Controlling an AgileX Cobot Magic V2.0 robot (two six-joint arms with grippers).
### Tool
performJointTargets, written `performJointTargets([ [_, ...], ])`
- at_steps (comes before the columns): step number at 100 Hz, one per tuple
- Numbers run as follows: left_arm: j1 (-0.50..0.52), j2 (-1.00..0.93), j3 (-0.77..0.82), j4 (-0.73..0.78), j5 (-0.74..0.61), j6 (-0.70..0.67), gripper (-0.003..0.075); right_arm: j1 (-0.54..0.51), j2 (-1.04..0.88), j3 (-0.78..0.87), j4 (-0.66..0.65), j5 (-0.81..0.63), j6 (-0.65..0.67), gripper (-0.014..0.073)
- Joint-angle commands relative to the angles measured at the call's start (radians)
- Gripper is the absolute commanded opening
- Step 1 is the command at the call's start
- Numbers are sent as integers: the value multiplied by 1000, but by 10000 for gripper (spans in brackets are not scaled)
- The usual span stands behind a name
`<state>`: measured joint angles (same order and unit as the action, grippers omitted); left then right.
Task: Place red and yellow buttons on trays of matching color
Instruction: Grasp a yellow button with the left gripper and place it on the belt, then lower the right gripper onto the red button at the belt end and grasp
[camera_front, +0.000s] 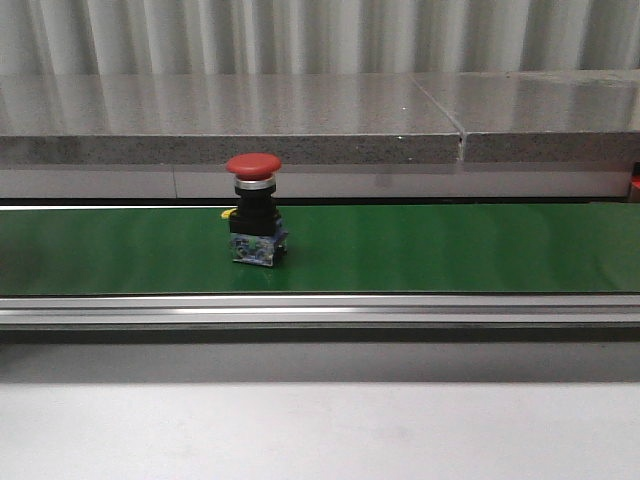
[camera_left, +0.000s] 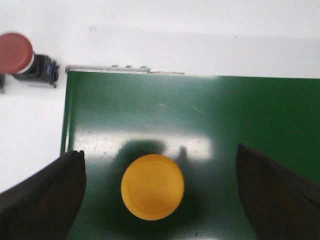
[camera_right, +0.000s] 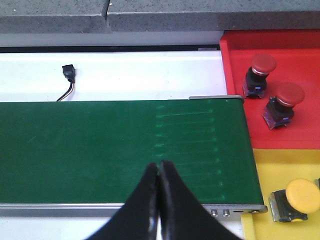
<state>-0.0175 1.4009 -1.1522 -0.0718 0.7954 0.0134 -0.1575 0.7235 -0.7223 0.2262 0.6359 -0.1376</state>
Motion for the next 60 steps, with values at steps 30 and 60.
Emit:
performJointTargets([
  [30,-77,-388,126,-11,-232,4,588,2,-4,-26,6,-61,-10,-67],
  [60,-77,-722,409,-11,-351,4,549,2,-4,-26,6,-61,-10,-67],
])
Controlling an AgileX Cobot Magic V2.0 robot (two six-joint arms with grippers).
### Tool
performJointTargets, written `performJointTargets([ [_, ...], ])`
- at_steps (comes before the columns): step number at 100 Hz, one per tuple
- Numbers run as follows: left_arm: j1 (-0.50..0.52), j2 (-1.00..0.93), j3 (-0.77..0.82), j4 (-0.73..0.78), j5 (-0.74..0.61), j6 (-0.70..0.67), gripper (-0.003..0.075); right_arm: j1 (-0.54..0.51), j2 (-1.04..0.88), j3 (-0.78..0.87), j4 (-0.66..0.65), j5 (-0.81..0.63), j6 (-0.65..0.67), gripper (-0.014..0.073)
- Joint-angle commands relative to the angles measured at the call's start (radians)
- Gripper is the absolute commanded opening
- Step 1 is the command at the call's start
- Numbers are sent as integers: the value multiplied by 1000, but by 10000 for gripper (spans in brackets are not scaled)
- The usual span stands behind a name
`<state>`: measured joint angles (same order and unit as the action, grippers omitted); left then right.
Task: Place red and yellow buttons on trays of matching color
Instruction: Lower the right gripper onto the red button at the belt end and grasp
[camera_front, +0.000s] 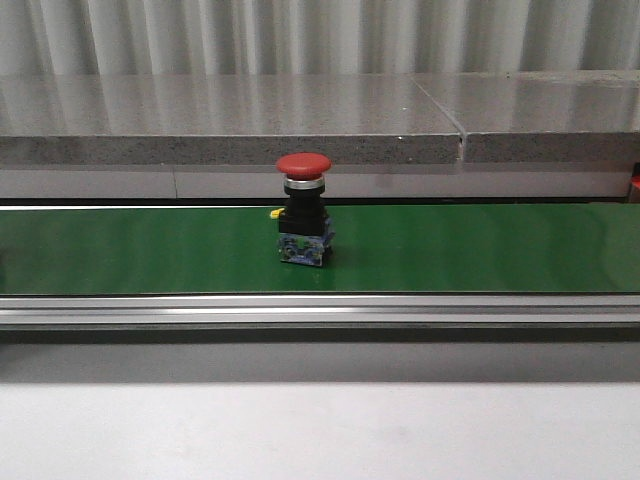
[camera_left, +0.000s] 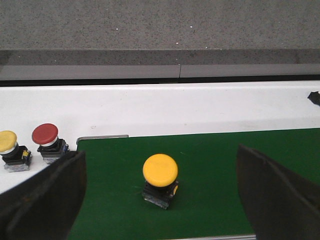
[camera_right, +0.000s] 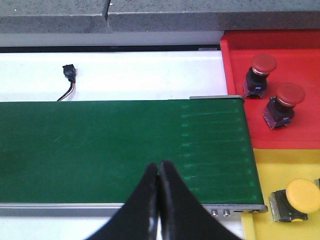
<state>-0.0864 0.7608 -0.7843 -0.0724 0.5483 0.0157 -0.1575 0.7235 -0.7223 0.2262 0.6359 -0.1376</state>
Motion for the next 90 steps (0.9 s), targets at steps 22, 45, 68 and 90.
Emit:
performJointTargets([
  [22,-9,-253,172,-10,-112,2,193,2,-4,-26,6,-61,-10,-67],
  [45,-9,-297,202,-10,-109,2,-20,2,-4,-26,6,-61,-10,-67],
  [68,-9,-297,202,-15,-106,2,-20,2,-4,-26,7,-61,-10,-67],
  [90,-9,-297,202,-15,-106,2,-20,2,-4,-26,6,-11,-10,61],
])
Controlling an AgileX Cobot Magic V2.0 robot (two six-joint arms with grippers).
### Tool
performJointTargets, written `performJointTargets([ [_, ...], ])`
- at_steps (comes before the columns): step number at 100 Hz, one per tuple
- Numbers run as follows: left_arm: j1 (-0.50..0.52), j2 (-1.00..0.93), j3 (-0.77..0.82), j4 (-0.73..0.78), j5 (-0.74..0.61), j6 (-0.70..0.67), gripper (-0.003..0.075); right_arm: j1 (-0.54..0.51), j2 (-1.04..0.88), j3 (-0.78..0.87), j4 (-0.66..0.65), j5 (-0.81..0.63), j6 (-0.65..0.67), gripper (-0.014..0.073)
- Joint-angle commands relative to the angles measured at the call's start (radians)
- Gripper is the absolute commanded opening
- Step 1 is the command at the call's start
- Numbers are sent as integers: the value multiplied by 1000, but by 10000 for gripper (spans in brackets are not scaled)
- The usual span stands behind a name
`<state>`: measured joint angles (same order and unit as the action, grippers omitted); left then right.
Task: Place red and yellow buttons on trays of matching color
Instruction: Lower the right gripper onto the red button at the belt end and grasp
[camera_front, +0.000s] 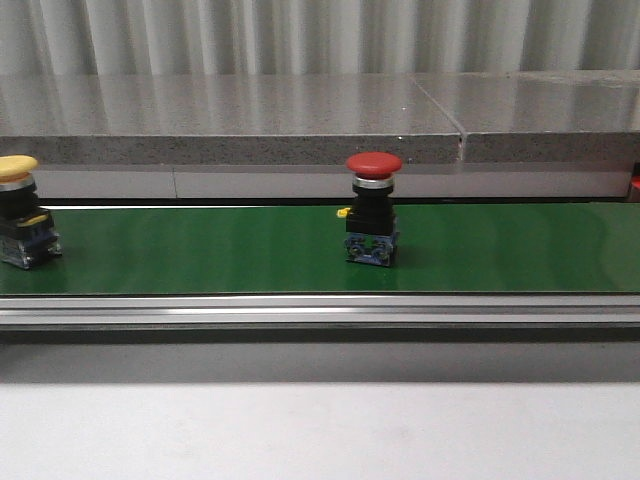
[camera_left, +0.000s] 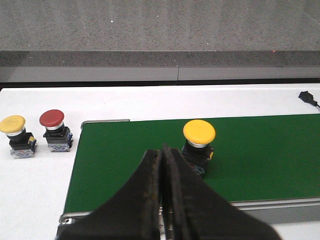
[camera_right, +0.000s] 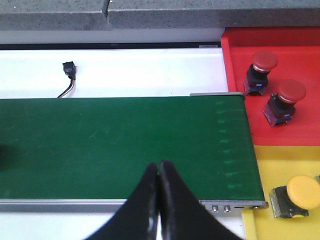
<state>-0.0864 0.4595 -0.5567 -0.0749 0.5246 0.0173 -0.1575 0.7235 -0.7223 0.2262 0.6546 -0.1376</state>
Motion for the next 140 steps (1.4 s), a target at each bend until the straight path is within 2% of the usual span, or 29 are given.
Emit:
performJointTargets([
  [1,-9,4,-25,-13,-83,1,-20,2,-4,-26,6,-26,-10,88],
  [5,-9,4,-25,-13,-83,1,-20,2,-4,-26,6,-4,-10,168],
  [20,-9,4,-25,-13,-83,1,-20,2,-4,-26,24,68,-10,589],
  [25,-9,4,-25,-13,-83,1,-20,2,-4,-26,49,70,-10,671],
  [33,-9,4,-25,-13,-83,1,-20,2,-4,-26,87,56,-24,638],
  [46,-9,4,-25,-13,-83,1,-20,29,38,-39,109,44,-123,626],
  [68,-9,4,-25,-13,-83,1,-20,176,223,-135,150,112,-197,626],
  [98,-9,4,-25,-13,-83,1,-20,326,509,-261,150,115,-209,626],
  [117,-9,4,-25,-13,-83,1,-20,368,640,-324,150,88,-210,626],
  [140,-9,4,-25,-13,-83,1,-20,369,756,-383,149,16,-210,610],
])
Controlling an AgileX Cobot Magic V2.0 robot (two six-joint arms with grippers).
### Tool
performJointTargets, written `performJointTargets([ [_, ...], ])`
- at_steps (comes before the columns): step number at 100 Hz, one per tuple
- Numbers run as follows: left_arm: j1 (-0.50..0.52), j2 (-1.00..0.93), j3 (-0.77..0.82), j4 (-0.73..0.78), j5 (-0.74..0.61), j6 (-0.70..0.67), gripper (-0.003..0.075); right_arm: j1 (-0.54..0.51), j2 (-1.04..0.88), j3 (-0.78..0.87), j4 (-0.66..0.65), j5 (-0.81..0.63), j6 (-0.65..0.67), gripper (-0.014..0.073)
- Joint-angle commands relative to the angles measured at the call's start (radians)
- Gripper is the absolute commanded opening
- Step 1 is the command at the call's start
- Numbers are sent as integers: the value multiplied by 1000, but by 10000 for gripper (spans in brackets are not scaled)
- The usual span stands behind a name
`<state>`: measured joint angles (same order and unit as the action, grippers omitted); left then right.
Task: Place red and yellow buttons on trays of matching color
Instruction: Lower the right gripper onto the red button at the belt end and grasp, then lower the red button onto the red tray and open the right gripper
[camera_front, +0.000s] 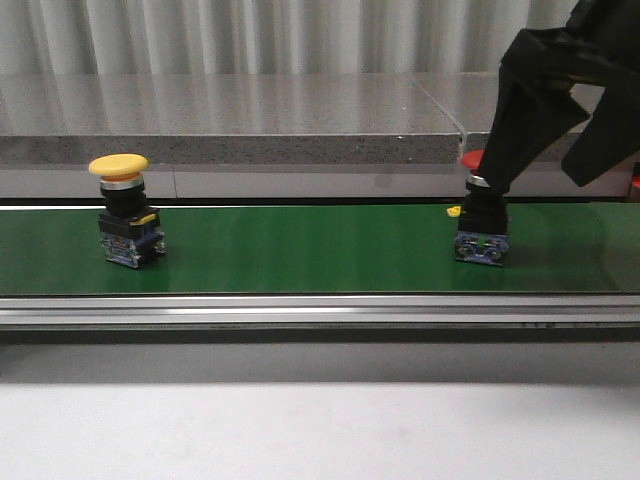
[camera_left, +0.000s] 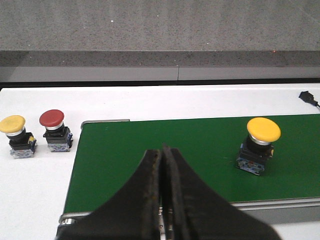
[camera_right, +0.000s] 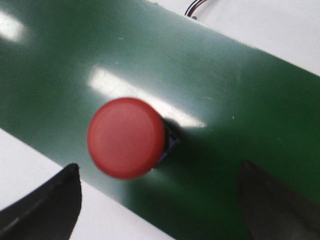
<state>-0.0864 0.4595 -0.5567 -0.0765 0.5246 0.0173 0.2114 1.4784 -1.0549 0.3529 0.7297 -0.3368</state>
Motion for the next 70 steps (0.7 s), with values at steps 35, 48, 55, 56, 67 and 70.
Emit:
performJointTargets([
  [35,-9,4,-25,-11,-83,1,-20,-4,64,-129,13,42,-11,122],
  [48,-9,4,-25,-11,-83,1,-20,-39,61,-220,-3,117,-11,57],
  [55,-9,4,-25,-11,-83,1,-20,-73,60,-285,-11,169,-11,57],
  [56,-9,4,-25,-11,-83,1,-20,-81,60,-298,-12,179,-11,57],
  [67,-9,4,-25,-11,-83,1,-20,-161,60,-393,-26,217,-9,57],
  [70,-9,4,-25,-11,-83,1,-20,-196,60,-413,-26,214,-7,57],
])
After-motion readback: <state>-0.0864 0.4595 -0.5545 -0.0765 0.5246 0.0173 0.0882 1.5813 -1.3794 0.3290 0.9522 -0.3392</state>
